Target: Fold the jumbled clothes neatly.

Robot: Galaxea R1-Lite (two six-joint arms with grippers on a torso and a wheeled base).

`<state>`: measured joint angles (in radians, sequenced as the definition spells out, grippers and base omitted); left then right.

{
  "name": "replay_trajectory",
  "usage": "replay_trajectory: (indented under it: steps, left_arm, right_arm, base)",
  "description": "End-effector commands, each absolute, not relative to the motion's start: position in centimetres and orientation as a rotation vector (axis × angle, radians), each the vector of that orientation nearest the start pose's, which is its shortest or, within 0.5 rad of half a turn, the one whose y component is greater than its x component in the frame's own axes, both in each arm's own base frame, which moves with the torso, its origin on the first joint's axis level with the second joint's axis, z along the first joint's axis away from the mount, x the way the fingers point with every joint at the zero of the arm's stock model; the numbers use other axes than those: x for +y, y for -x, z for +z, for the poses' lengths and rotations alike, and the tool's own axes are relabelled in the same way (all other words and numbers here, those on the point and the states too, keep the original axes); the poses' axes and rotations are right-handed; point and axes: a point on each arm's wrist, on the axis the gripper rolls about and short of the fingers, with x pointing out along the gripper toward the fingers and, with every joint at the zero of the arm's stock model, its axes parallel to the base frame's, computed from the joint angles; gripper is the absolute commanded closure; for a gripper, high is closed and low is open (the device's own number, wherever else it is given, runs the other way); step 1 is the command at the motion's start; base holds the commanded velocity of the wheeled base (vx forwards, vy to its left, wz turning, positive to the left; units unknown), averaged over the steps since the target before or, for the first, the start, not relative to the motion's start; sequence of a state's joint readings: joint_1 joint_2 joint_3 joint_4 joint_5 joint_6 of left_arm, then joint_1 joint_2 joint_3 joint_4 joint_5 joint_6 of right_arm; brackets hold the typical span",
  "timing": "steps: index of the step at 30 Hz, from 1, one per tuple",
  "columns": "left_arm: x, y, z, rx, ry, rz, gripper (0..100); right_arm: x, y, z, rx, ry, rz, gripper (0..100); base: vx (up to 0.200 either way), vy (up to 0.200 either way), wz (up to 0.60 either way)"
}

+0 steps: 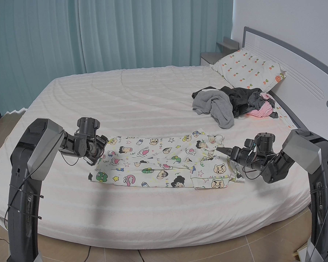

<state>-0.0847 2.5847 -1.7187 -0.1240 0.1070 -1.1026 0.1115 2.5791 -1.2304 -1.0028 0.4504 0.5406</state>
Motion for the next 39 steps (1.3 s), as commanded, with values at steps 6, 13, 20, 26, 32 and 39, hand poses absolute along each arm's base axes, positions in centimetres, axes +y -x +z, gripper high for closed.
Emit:
replay_trajectory:
  steps: [6, 13, 20, 26, 32, 39]
  left_arm:
    - [-2.1, -47.0, 3.0, 0.703, 1.007, 0.397, 0]
    - [-2.2, -40.8, 6.0, 0.803, 0.99, 0.22, 0]
    - [-3.4, -35.2, 3.9, 0.905, 0.912, 0.177, 0]
    - [-4.4, -33.9, 1.8, 0.918, 0.913, 0.244, 0]
    - [-5.2, -35.8, -0.5, 0.799, 0.92, 0.294, 0]
    - [-7.3, -36.8, -2.3, 0.746, 0.847, 0.334, 0]
  right_arm:
    - [3.1, -45.9, -1.3, 0.423, -0.639, 0.298, 0]
    - [2.5, -42.5, 0.5, 0.442, -0.697, 0.235, 0]
    - [7.2, -38.2, 0.9, 0.499, -0.843, 0.129, 0]
    - [9.4, -36.3, -0.6, 0.529, -0.841, 0.151, 0]
    - [9.5, -36.4, -2.7, 0.524, -0.835, 0.154, 0]
    - [9.7, -36.4, -2.9, 0.524, -0.832, 0.16, 0]
  base:
    - [0.0, 0.0, 0.0]
    - [0.0, 0.0, 0.0]
    - [0.0, 0.0, 0.0]
    - [0.0, 0.0, 0.0]
    - [0.0, 0.0, 0.0]
    - [0.0, 0.0, 0.0]
